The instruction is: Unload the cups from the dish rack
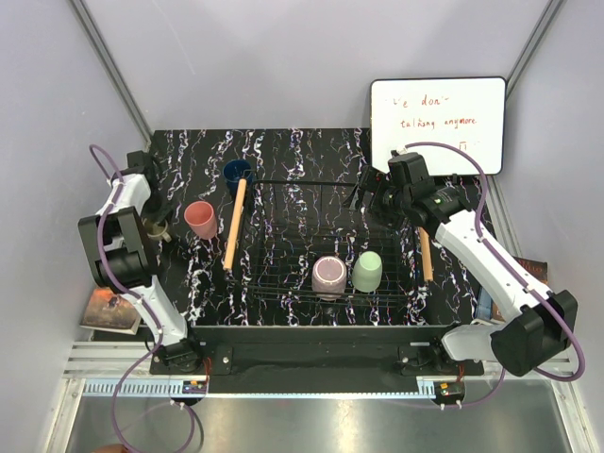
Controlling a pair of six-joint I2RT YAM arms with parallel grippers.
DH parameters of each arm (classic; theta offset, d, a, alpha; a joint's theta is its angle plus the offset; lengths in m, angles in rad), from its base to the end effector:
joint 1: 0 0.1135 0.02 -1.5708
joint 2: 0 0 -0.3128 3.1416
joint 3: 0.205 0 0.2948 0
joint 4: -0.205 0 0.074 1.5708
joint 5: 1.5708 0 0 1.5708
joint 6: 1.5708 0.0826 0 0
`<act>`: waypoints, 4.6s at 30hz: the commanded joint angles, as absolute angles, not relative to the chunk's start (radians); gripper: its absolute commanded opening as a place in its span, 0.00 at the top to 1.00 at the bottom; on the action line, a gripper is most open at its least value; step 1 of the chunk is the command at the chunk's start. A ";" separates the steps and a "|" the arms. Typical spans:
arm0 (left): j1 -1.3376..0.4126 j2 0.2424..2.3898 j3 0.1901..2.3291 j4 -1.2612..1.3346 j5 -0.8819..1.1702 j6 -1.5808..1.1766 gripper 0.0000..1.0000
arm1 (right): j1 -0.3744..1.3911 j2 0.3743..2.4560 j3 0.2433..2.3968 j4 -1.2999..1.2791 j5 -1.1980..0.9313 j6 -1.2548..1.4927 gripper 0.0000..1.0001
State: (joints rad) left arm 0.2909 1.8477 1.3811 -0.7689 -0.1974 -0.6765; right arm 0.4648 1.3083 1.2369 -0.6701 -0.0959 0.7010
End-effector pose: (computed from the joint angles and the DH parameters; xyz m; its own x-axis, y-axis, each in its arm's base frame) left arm 0.4181 0.1421 0.1918 -0.4906 -0.7877 -0.3725 -0.8339 0.5485 -0.0616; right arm 0.3059 0.1623 0.3493 -0.7899 0.3222 -0.5219 0.0002 0.8511 0.5251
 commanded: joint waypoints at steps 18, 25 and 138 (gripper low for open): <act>0.305 1.925 1.417 -0.813 -0.121 -0.696 0.83 | 0.474 1.304 1.221 -0.626 -0.087 0.706 0.00; 0.307 1.910 1.407 -0.811 -0.129 -0.681 0.74 | 0.474 1.296 1.215 -0.626 -0.089 0.695 0.00; -0.471 1.109 1.143 -0.753 -0.276 -0.664 0.30 | 0.910 1.574 1.446 -0.893 0.104 0.482 1.00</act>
